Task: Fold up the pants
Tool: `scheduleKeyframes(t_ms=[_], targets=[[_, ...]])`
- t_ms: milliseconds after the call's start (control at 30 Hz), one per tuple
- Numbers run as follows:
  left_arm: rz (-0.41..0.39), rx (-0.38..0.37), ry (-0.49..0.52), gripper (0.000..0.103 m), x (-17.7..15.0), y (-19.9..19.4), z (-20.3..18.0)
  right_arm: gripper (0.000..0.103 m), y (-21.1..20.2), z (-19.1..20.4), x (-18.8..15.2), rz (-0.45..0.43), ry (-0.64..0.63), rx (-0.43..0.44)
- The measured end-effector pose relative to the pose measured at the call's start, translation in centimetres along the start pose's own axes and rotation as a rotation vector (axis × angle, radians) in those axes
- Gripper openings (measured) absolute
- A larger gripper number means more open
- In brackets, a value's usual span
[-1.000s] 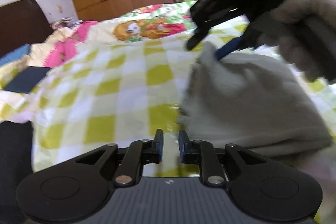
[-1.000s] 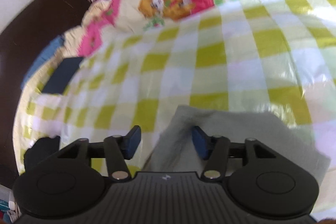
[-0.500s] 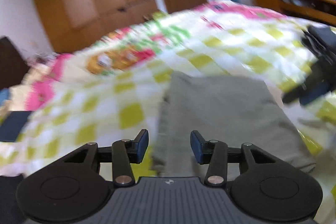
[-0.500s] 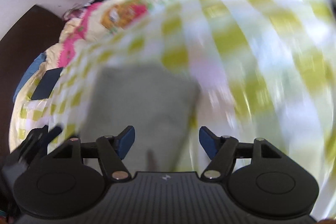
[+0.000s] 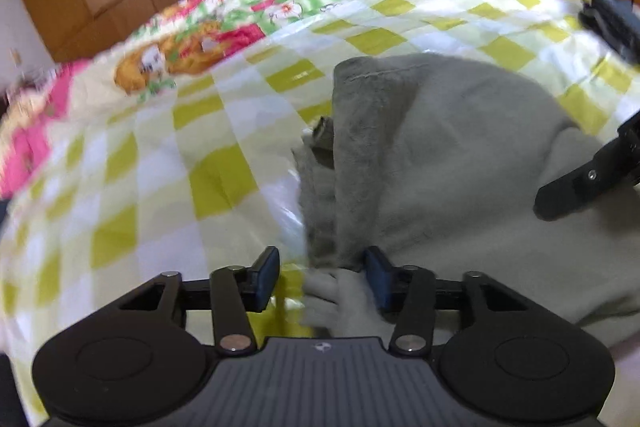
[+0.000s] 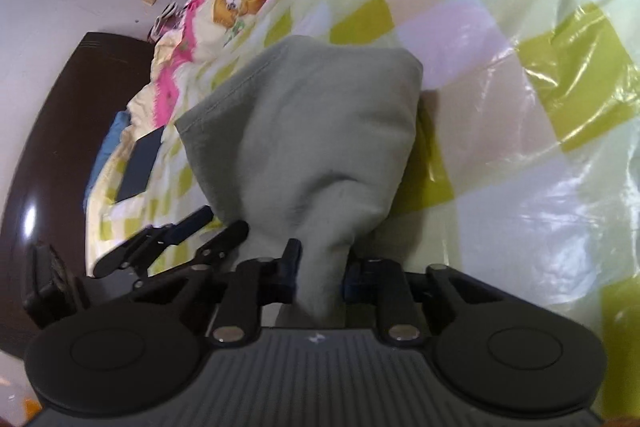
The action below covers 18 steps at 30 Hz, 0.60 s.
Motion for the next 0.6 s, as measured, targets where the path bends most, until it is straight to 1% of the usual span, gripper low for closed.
scheduleKeyframes(t_ms=[33,133,200,233,300,367,400,433,467,500,533,600], targets=[[0.013,-0.022,-0.008,0.05,-0.3,-0.5,-0.3,0.012,-0.7,0.2,-0.1,0.023,-0.02,-0.007],[0.045,-0.04,-0.009,0.05,-1.5,-2.4,-1.8,0.011,-3.0,0.5,-0.9,0.106,-0.093,-0.038],[0.053,-0.06,-0.012,0.05,-2.4,-4.0,-3.0,0.011,-4.1,0.6,-1.0,0.147,-0.125,-0.056],[0.05,-0.056,-0.006,0.05,-2.8,-4.8,-3.6,0.011,-4.3,0.7,-0.7,0.154,-0.141,-0.056],[0.024,-0.036,0.031,0.05,-2.8,-5.9,-4.3,0.012,-4.4,0.7,0.1,0.139,-0.158,-0.059],[0.012,-0.021,0.06,0.05,-2.1,-6.0,-4.2,0.017,-4.0,0.5,0.6,0.132,-0.171,-0.076],[0.017,-0.019,0.061,0.05,-1.8,-5.8,-4.0,0.018,-3.6,0.5,0.5,0.137,-0.177,-0.08],[0.024,-0.019,0.056,0.05,-1.4,-5.4,-3.6,0.024,-3.2,0.5,0.4,0.135,-0.177,-0.074],[0.029,-0.013,0.049,0.05,-1.0,-5.0,-3.2,0.034,-3.1,0.6,0.4,0.134,-0.178,-0.066],[0.033,-0.002,0.053,0.051,-0.8,-4.5,-2.8,0.038,-2.8,0.6,0.3,0.133,-0.181,-0.074],[0.038,0.009,0.063,0.054,-0.7,-4.2,-2.5,0.041,-2.8,0.6,0.4,0.129,-0.189,-0.087],[0.044,0.009,0.059,0.054,-0.7,-4.2,-1.8,0.041,-3.5,0.9,0.7,0.099,-0.208,-0.084]])
Point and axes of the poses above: each gripper's, at about its wrist camera, not at the fingertips, and y roughly the way its jaws point, z to its left, x to its top, the point moved 8 cm from there along y, roughly the way its jaws point, and after that the axes turned 13 degrees about x, right-handed, at the moved point
